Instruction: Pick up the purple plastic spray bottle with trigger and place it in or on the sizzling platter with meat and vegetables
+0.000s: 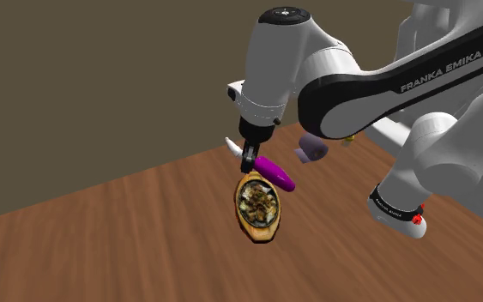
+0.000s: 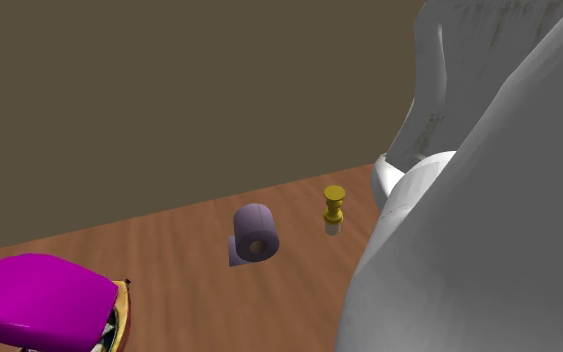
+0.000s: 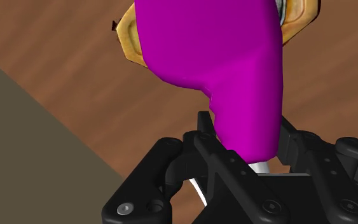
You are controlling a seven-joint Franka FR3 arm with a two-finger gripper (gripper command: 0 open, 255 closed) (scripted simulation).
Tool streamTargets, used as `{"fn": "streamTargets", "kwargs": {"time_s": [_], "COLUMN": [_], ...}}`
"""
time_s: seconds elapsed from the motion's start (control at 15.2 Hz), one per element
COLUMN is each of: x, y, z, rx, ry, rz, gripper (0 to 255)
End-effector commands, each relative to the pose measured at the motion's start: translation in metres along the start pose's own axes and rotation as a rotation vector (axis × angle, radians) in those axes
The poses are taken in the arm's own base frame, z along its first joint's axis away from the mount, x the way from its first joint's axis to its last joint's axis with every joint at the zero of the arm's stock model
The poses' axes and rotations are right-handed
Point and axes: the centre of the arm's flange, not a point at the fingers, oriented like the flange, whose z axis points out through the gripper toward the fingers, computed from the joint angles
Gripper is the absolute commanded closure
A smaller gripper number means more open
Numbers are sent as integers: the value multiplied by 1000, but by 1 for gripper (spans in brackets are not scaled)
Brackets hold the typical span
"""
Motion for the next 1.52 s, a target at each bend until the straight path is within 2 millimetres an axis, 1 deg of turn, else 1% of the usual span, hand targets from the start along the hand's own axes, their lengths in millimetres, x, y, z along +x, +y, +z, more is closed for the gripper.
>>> {"fn": "streamTargets", "kwargs": {"time_s": [0.0,0.2,0.73,0.79,1.12,1.32,1.39,1.45], "x": [-1,-3,-3,-3,-3,-3,-3,-3], "y": [0,-2,-2,-2,-2,-2,-2,-2], "z": [11,27,29,29,29,-11,-21,-21], "rx": [0,0,0,0,0,0,0,0], "ry": [1,1,1,1,1,1,1,1], "rz": [0,0,0,0,0,0,0,0], "gripper": [255,255,255,0,0,0,0,0]}}
